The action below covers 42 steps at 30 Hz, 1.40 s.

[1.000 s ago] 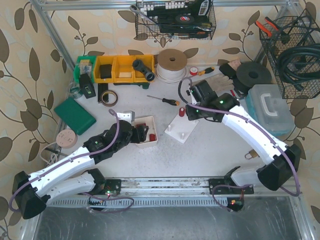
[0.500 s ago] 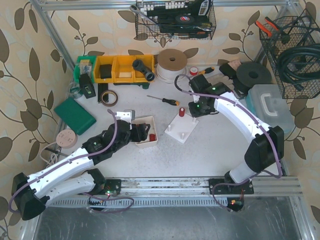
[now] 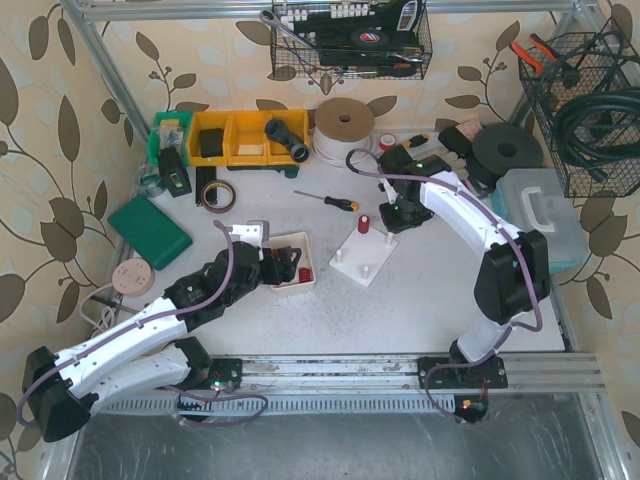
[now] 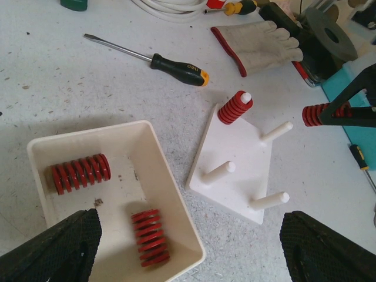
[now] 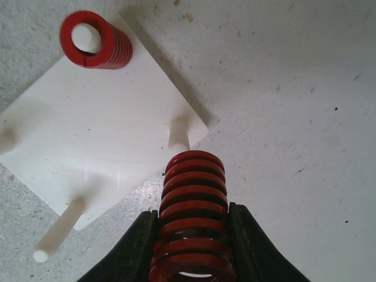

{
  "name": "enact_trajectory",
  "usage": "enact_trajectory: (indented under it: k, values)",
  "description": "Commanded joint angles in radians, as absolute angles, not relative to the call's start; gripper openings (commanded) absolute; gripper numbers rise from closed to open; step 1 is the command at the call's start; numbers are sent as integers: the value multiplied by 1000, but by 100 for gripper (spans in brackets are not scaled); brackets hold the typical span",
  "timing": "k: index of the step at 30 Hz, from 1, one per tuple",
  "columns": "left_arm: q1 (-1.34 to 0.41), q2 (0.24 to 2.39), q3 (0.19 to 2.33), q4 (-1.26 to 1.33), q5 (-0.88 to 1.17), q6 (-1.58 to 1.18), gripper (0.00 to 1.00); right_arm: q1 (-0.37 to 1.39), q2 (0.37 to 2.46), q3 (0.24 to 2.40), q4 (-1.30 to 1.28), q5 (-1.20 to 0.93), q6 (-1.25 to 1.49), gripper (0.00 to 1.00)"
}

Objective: Install the large spring

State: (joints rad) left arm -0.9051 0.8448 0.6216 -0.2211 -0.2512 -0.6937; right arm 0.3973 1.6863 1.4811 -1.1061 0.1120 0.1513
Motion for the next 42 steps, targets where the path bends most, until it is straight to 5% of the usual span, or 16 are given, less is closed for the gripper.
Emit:
enact_trajectory:
  k: [1, 42]
  values:
    - [-913, 836, 625, -199, -256, -699, 87, 388, 1732, 1522, -1133, 111, 118, 0]
    - [-913, 859, 632, -205, -252, -701, 91, 382, 1919, 1572, -1108, 16, 68, 0]
